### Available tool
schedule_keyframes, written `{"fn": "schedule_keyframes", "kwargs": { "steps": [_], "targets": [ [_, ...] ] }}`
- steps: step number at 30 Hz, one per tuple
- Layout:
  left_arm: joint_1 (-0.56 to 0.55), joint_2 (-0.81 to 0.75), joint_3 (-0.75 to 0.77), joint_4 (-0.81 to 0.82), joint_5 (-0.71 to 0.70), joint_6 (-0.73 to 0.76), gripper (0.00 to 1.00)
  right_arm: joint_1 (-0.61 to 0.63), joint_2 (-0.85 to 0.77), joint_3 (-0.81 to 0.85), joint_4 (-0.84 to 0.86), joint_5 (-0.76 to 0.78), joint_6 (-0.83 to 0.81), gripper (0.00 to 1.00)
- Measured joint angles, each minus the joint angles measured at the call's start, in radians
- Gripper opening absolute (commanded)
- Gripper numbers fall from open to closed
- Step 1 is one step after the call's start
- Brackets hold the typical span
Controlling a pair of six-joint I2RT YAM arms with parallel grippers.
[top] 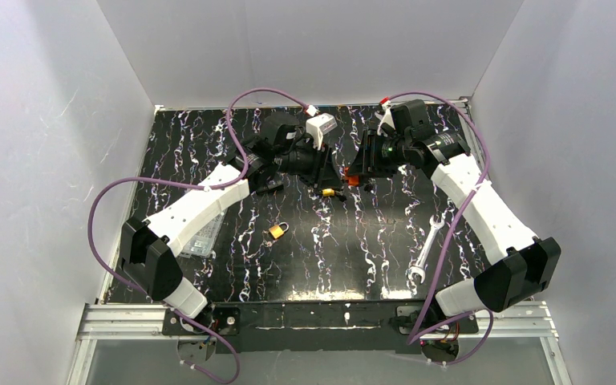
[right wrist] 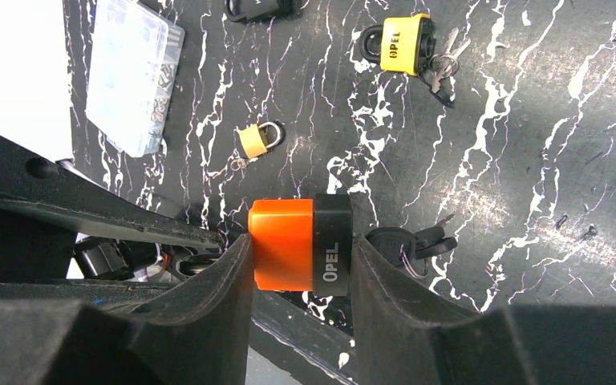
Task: Lock with the key
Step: Lock the lock.
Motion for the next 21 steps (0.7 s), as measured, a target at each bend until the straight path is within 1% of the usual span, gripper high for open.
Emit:
{"fn": "schedule_keyframes", "kwargs": {
  "steps": [14, 18, 21],
  "targets": [
    [-0.001, 0.000, -0.003, -0.018, -0.010, 0.000, 0.21, 0.000, 0.000, 0.000, 0.000, 0.011, 0.002, 0.01],
    [-0.002, 0.002, -0.003, -0.019, -0.012, 0.000, 0.15, 0.000, 0.000, 0.000, 0.000, 0.012, 0.002, 0.01],
    [-0.006, 0.003, -0.003, -0.017, -0.013, 0.000, 0.09, 0.000, 0.000, 0.000, 0.000, 0.016, 0.002, 0.01]
  ]
}}
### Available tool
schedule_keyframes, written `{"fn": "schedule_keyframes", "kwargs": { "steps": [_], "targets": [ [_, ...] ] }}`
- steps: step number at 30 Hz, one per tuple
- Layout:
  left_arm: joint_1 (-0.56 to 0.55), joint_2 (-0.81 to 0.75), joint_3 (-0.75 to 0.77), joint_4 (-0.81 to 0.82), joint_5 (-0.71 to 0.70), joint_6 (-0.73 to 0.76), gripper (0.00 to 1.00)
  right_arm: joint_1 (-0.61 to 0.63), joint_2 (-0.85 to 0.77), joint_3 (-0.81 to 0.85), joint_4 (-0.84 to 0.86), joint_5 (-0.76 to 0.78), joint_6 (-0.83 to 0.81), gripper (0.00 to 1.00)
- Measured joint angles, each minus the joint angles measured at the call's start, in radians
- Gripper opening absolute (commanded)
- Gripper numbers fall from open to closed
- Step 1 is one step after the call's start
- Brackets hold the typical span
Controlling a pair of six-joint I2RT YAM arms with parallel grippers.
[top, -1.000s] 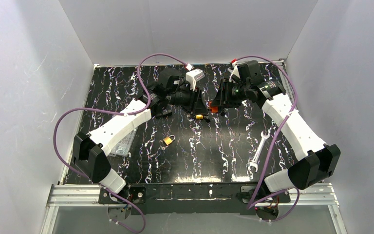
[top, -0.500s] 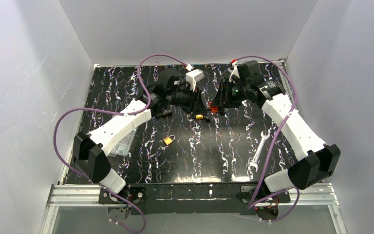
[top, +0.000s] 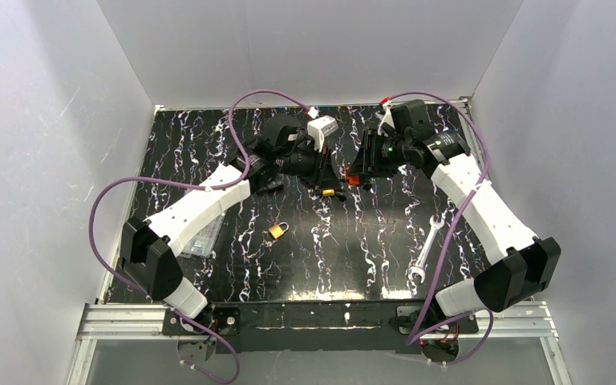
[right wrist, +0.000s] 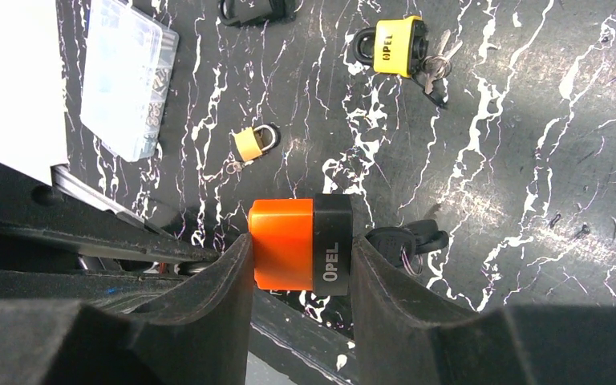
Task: Lock with the key
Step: Lock the lock.
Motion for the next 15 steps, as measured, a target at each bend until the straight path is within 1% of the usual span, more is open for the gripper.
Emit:
{"fn": "schedule_keyframes", "kwargs": {
  "steps": [2, 8, 9, 10, 11, 13, 14, 15],
  "targets": [
    [-0.002, 0.000, 0.000, 0.001, -0.001, 0.000, 0.00, 0.000, 0.000, 0.000, -0.001, 0.002, 0.000, 0.01],
    [-0.011, 0.005, 0.000, 0.008, -0.019, -0.010, 0.00, 0.000, 0.000, 0.000, -0.005, 0.010, 0.000, 0.01],
    [-0.013, 0.005, 0.000, 0.008, -0.026, -0.011, 0.00, 0.000, -0.001, 0.000, -0.005, 0.010, 0.000, 0.05],
    [-0.013, 0.005, 0.000, 0.008, -0.034, -0.012, 0.00, 0.000, -0.002, 0.000, -0.005, 0.012, 0.000, 0.16],
    [-0.014, 0.005, 0.000, 0.010, -0.039, -0.014, 0.00, 0.000, -0.004, 0.000, -0.005, 0.014, 0.000, 0.29],
    [-0.015, 0.000, 0.000, 0.016, -0.053, -0.019, 0.00, 0.000, -0.012, -0.001, -0.003, 0.020, 0.000, 0.52],
    [-0.016, -0.004, 0.000, 0.017, -0.057, -0.020, 0.00, 0.000, -0.021, -0.005, 0.002, 0.021, 0.000, 0.58],
    [-0.018, -0.012, 0.000, 0.019, -0.061, -0.020, 0.00, 0.000, -0.033, -0.009, 0.008, 0.020, 0.003, 0.62]
  ]
}}
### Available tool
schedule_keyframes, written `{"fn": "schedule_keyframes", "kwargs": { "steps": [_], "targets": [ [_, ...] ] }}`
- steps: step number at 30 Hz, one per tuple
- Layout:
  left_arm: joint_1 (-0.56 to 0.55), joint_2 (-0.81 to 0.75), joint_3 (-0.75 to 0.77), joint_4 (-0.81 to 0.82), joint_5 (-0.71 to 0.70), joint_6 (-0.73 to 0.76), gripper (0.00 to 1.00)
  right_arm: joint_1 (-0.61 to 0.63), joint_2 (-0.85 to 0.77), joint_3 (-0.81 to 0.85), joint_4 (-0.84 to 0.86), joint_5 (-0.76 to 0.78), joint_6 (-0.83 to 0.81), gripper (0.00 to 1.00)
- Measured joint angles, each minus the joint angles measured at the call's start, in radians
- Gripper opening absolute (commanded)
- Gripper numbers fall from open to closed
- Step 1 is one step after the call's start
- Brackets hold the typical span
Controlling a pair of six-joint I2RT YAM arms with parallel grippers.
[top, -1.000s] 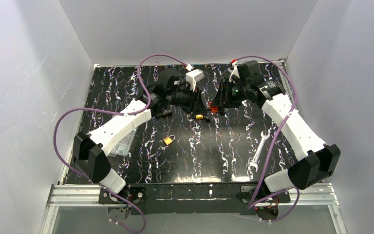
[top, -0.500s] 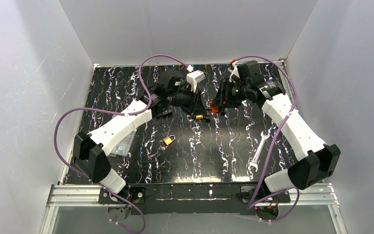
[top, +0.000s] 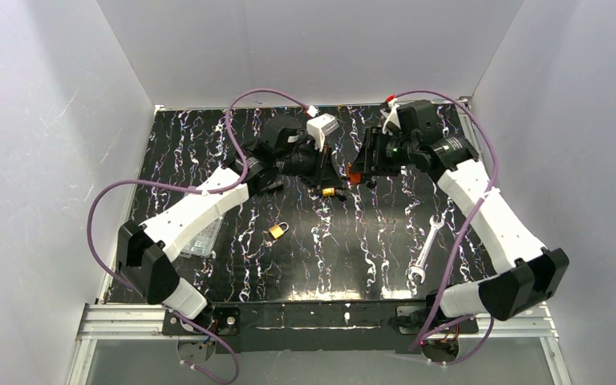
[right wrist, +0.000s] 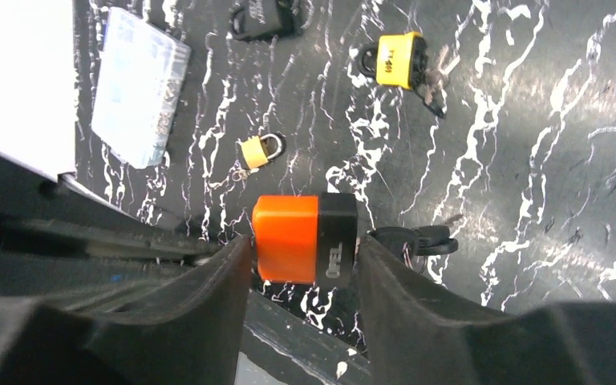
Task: Lock with the key
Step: Lock the lock.
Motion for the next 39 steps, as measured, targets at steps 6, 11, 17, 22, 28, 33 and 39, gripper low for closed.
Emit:
{"fn": "schedule_keyframes", "kwargs": {
  "steps": [6, 11, 17, 22, 28, 33, 39],
  "targets": [
    [0.000, -0.091, 0.000, -0.030, -0.033, -0.005, 0.00, 0.002, -0.156, -0.017, 0.085, -0.022, -0.002, 0.72],
    [0.002, -0.122, 0.040, -0.066, 0.001, -0.032, 0.00, 0.002, -0.318, -0.057, 0.204, -0.050, -0.005, 0.73],
    [0.003, -0.183, 0.024, 0.003, 0.088, -0.131, 0.00, 0.002, -0.441, -0.129, 0.315, -0.158, -0.013, 0.74],
    [0.003, -0.270, 0.012, 0.119, 0.187, -0.237, 0.00, 0.002, -0.516, -0.152, 0.344, -0.246, -0.018, 0.77],
    [0.002, -0.358, -0.007, 0.229, 0.272, -0.343, 0.00, 0.002, -0.619, -0.201, 0.419, -0.343, 0.008, 0.77],
    [0.000, -0.385, -0.021, 0.269, 0.290, -0.402, 0.00, 0.002, -0.633, -0.222, 0.499, -0.406, 0.052, 0.78],
    [-0.001, -0.385, -0.038, 0.284, 0.290, -0.460, 0.00, 0.003, -0.619, -0.229, 0.549, -0.435, 0.068, 0.78]
  ]
}}
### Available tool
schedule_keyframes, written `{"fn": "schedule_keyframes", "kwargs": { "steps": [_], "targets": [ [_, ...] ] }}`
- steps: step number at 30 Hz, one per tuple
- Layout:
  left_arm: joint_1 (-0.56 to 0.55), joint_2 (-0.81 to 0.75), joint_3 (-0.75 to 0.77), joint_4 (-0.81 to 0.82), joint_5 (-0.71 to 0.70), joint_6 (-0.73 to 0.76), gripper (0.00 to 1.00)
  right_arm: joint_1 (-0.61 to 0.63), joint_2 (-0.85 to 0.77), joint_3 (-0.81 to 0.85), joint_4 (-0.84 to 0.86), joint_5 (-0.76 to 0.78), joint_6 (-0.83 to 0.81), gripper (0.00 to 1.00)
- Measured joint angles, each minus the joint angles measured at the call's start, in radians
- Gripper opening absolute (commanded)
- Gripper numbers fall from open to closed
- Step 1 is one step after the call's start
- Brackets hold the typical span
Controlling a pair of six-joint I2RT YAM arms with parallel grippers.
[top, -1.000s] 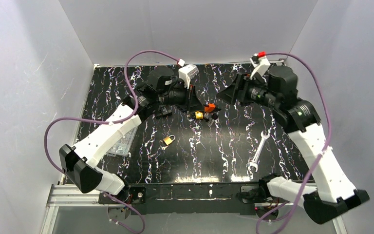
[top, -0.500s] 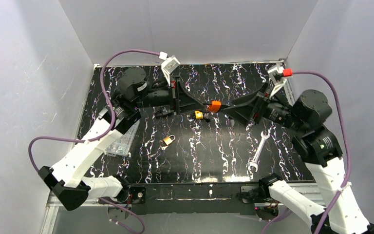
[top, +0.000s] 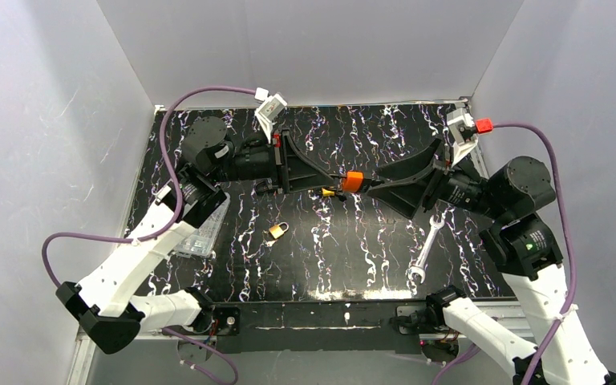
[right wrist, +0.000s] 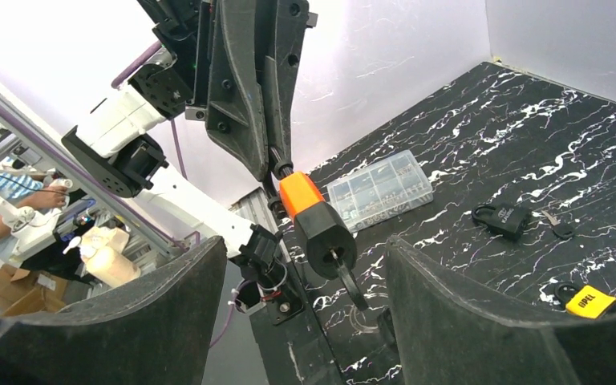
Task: Lock with the key
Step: Lock the lock.
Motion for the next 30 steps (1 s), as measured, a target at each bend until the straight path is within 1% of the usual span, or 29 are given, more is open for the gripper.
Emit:
{"fn": "schedule_keyframes", "kwargs": {
  "steps": [7, 9, 12, 18, 19, 21, 24, 25, 27, 30],
  "targets": [
    [0.000, 0.021, -0.005, 0.060, 0.002, -0.070, 0.00, 0.004, 0.022, -0.006, 0.053, -0.010, -0.001, 0.71],
    [0.000, 0.032, -0.006, 0.083, 0.003, -0.082, 0.00, 0.004, 0.029, -0.018, 0.063, -0.011, -0.011, 0.67],
    [0.000, 0.053, -0.006, 0.111, 0.014, -0.098, 0.00, 0.004, 0.046, -0.033, 0.074, -0.014, -0.020, 0.60],
    [0.011, 0.098, -0.005, 0.144, 0.050, -0.115, 0.00, 0.004, 0.080, -0.033, 0.100, -0.029, -0.028, 0.37],
    [0.017, 0.101, -0.005, 0.146, 0.053, -0.117, 0.00, 0.004, 0.081, -0.033, 0.103, -0.030, -0.029, 0.36],
    [0.034, 0.111, -0.005, 0.161, 0.064, -0.128, 0.00, 0.004, 0.082, -0.033, 0.112, -0.039, -0.020, 0.36],
    [0.054, 0.114, -0.005, 0.193, 0.089, -0.148, 0.00, 0.005, 0.095, -0.033, 0.137, -0.051, -0.001, 0.54],
    [0.061, 0.114, -0.005, 0.202, 0.094, -0.154, 0.00, 0.005, 0.099, -0.034, 0.144, -0.058, 0.010, 0.59],
    [0.085, 0.114, -0.005, 0.220, 0.102, -0.166, 0.00, 0.005, 0.101, -0.040, 0.162, -0.067, 0.025, 0.61],
    [0.109, 0.114, -0.005, 0.236, 0.108, -0.177, 0.00, 0.005, 0.101, -0.059, 0.200, -0.079, 0.050, 0.61]
  ]
}}
